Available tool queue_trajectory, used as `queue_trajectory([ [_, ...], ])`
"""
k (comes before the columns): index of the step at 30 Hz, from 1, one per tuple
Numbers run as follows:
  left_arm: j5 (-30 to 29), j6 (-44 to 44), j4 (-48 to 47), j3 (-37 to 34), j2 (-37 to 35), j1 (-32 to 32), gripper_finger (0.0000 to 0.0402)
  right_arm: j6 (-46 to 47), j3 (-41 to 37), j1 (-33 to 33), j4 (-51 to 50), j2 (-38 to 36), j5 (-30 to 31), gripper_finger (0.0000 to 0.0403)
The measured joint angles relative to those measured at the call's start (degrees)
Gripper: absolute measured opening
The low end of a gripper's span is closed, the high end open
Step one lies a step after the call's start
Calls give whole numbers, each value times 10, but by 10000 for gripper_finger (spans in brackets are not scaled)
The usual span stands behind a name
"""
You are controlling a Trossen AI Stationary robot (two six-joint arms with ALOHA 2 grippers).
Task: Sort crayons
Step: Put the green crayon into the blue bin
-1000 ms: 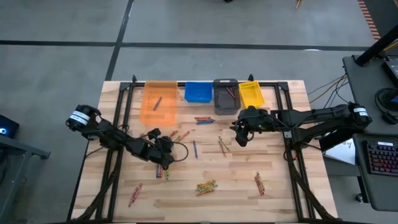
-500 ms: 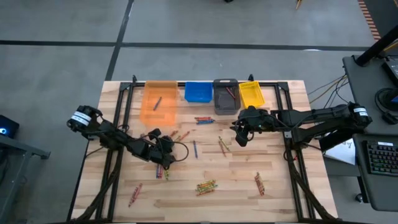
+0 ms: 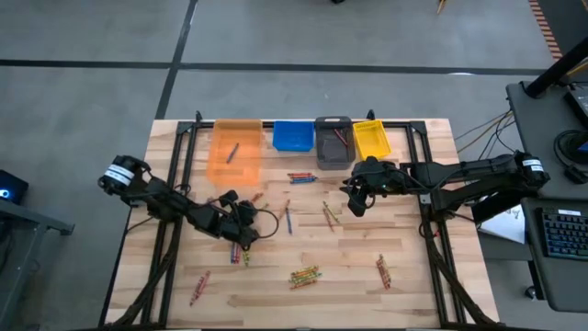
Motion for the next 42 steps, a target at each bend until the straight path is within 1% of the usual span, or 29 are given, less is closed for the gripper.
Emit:
queue_trajectory([
  [6,16,14,-9,-3,-46,-1,1,0,0,0,8,0,0,105],
  [13,3,52,-3,-2,-110,0,0,-9,0,0,24,0,0,105],
  [17,-7,85,17,-2,-151,0,0,-45,0,2,65,19,-1,105],
  [22,-17,181,102,-1,-202,0,0,-117,0,3,167,75,-9,105],
  [26,-16,280,184,0,-237,0,0,-164,0,3,264,129,-44,105],
  [28,2,331,218,0,-252,3,0,-179,0,3,318,152,-75,105],
  [32,44,404,265,-2,-268,14,0,-208,-1,3,417,192,-128,105],
  [34,57,428,297,-8,-268,21,0,-216,-1,3,470,209,-142,105],
  [37,77,442,356,-17,-258,32,0,-229,-1,3,523,228,-142,105],
  [42,86,439,426,-33,-229,42,0,-242,0,2,569,236,-141,105],
])
